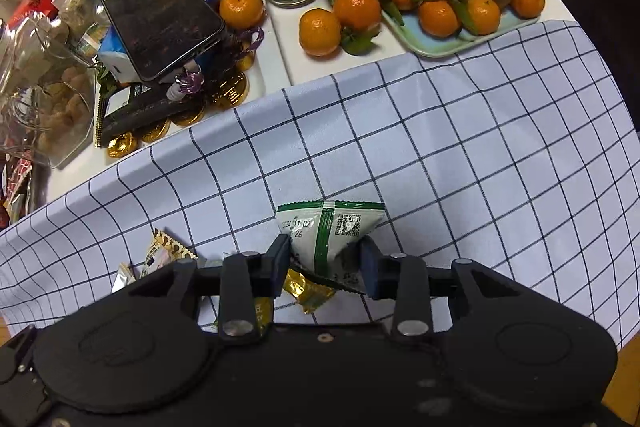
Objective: Organize snacks
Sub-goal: 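Reach the left tool to the yellow-white packet while the right tool holds the green packet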
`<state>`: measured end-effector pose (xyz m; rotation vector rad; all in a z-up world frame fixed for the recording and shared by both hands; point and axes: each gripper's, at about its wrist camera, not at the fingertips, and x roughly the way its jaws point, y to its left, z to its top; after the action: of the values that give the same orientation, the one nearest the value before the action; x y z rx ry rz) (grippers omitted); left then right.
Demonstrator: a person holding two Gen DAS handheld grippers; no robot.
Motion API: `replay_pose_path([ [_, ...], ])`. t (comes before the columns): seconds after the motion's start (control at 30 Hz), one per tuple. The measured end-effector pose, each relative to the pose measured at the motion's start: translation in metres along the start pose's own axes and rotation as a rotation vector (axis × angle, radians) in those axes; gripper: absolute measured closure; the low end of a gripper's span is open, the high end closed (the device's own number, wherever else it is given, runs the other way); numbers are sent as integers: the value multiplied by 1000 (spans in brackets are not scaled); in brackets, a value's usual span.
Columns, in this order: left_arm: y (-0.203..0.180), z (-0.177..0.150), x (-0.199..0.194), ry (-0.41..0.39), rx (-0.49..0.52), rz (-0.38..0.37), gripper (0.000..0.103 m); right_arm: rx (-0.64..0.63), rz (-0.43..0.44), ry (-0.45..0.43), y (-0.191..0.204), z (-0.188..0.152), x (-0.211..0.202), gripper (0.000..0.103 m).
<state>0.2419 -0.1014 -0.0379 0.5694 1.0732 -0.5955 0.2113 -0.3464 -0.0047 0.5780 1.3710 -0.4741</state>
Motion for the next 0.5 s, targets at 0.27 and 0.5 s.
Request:
replay_pose_path([
  [0.27,-15,-1,12,29,146,43,56,107,56,98,-23,7,2,66],
  [0.5,-19,0,25,37,140,40,54,140,48,157,-28,6,8,66],
])
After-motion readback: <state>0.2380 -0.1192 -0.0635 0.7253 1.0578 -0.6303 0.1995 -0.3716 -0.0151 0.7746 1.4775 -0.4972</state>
